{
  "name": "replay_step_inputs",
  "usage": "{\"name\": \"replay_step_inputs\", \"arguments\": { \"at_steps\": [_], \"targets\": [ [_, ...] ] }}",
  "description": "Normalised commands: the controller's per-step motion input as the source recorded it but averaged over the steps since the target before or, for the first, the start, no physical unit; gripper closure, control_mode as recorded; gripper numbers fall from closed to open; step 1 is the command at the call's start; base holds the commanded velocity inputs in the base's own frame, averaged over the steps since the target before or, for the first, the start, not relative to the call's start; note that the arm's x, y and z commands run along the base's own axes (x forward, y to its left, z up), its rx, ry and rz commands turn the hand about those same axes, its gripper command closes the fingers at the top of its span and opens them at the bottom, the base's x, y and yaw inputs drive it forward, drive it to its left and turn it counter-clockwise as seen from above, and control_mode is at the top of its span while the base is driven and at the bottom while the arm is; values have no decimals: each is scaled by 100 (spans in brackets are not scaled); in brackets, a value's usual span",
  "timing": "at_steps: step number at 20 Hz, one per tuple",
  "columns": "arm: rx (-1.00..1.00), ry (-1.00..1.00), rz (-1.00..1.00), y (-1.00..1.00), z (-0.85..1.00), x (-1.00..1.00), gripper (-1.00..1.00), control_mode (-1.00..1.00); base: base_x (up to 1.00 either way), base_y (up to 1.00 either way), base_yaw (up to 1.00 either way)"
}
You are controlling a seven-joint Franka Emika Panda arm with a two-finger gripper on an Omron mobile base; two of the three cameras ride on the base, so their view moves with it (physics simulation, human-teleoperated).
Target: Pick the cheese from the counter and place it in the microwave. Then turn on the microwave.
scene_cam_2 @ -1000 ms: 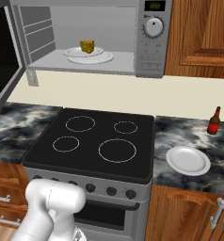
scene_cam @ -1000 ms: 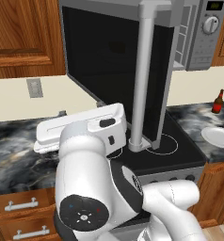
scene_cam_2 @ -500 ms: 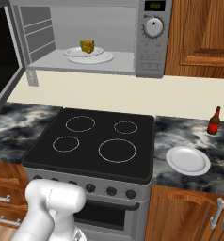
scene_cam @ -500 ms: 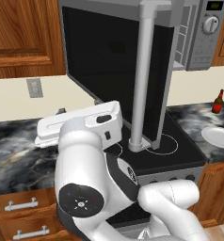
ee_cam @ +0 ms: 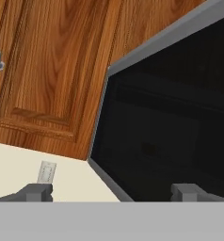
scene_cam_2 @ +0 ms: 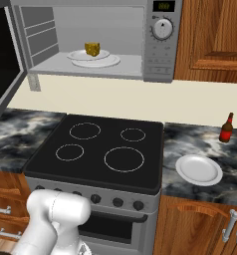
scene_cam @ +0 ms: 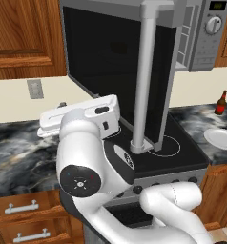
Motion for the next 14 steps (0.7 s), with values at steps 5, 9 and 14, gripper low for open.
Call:
{"name": "replay_step_inputs", "arguments": {
  "at_steps": [5, 9, 14],
  "targets": [
    [0, 0, 0, 0, -3, 28, -100, -100, 0, 0, 0],
    [0, 0, 0, -26, 0, 12, -100, -100, 0, 0, 0],
    [0, 0, 0, -42, 0, 9, -100, -100, 0, 0, 0]
  ]
}}
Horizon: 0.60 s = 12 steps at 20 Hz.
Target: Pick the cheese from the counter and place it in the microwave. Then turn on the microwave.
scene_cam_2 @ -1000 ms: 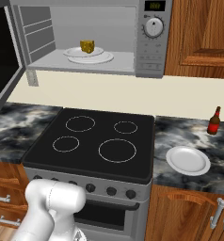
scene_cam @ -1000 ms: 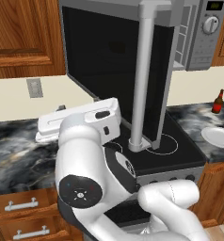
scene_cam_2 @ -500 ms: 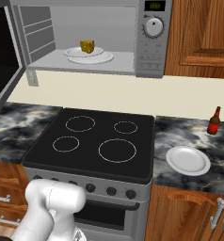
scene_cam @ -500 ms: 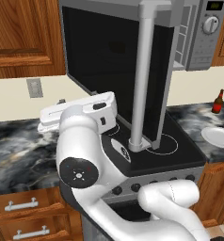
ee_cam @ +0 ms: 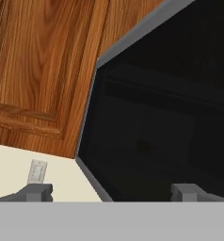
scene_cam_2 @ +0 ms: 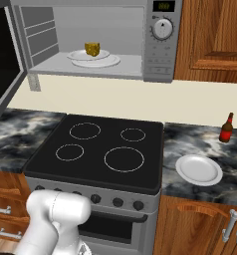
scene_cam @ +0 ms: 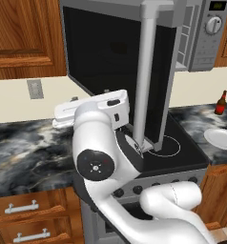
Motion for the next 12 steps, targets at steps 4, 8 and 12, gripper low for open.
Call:
{"name": "replay_step_inputs", "arguments": {
  "at_steps": [4, 8, 12],
  "targets": [
    [0, 0, 0, -46, 0, 1, -100, -100, 0, 0, 0],
    [0, 0, 0, -43, 0, 1, -100, -100, 0, 0, 0],
    [0, 0, 0, -39, 0, 6, -100, -100, 0, 0, 0]
  ]
}}
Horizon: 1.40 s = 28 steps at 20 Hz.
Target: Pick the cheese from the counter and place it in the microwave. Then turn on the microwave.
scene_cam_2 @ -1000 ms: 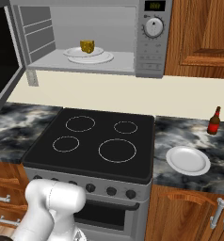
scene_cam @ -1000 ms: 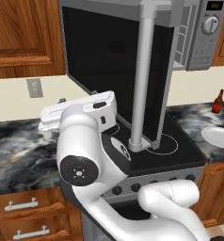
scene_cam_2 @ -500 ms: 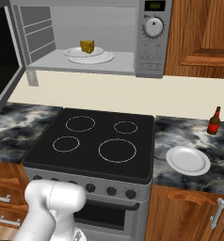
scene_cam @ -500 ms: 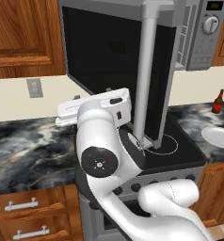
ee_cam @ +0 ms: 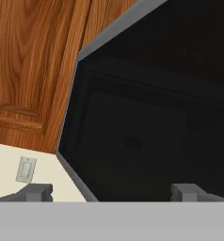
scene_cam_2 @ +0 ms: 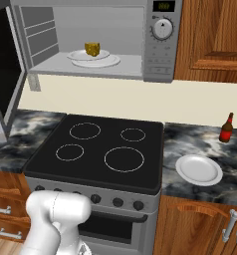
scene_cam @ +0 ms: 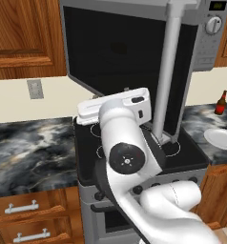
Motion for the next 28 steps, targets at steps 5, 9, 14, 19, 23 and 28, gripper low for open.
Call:
{"name": "replay_step_inputs", "arguments": {
  "at_steps": [5, 9, 14, 19, 23, 28],
  "targets": [
    [0, 0, 0, -42, 0, 9, -100, -100, 0, 0, 0],
    [0, 0, 0, -47, 0, 13, -100, -100, 0, 0, 0],
    [0, 0, 0, -47, 0, 20, -100, -100, 0, 0, 0],
    [0, 0, 0, -44, 0, 29, -100, -100, 0, 0, 0],
    [0, 0, 0, -30, 0, 41, -100, -100, 0, 0, 0],
    [0, 0, 0, -20, 0, 44, -100, -100, 0, 0, 0]
  ]
}}
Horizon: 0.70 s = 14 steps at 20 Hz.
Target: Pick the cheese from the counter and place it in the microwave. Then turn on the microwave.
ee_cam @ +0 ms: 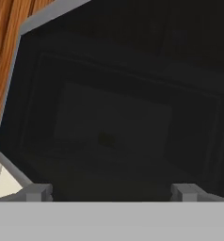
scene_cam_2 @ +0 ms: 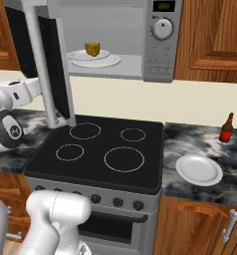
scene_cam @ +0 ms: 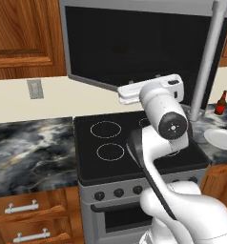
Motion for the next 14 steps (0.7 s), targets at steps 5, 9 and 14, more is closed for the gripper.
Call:
{"name": "replay_step_inputs", "arguments": {
  "at_steps": [5, 9, 14],
  "targets": [
    [0, 0, 0, -20, 0, 53, -100, -100, 0, 0, 0],
    [1, 0, 0, -25, 0, 51, -100, -100, 0, 0, 0],
    [2, 0, 0, -31, 0, 42, -100, -100, 0, 0, 0]
  ]
}}
